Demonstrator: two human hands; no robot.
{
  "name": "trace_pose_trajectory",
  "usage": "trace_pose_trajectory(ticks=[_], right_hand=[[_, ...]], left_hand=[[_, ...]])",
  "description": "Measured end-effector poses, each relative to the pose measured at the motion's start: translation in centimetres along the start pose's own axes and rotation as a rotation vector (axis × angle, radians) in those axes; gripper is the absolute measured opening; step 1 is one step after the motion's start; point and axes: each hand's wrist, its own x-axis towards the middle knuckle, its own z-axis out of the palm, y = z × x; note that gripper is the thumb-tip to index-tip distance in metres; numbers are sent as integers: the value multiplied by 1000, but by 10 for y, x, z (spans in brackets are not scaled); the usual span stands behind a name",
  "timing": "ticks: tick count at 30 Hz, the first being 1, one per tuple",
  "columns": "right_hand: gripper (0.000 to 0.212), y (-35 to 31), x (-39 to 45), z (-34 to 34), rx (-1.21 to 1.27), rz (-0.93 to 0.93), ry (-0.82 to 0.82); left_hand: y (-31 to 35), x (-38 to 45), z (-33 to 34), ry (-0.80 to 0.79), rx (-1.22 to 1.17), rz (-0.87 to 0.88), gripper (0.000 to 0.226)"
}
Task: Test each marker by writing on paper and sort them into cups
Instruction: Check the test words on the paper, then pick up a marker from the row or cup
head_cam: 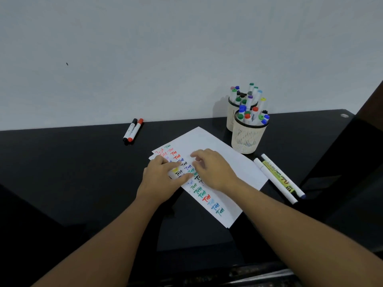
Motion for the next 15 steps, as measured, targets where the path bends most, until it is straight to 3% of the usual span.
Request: trace_pose_trajectory(ticks=[2, 7, 12, 15], right_hand=[[30, 6, -3, 8, 28, 4, 34], [28, 9, -7, 11, 53, -4, 78], [29, 12, -7, 12, 76, 0, 80], [29, 12, -5, 13, 72, 17, 91]], left_hand=[[0, 0, -1, 7, -26, -9, 67], [2, 0, -4, 56, -55, -10, 37], [0, 14, -22, 155, -197, -141, 26], [-8, 40, -35, 214, -38, -95, 18]])
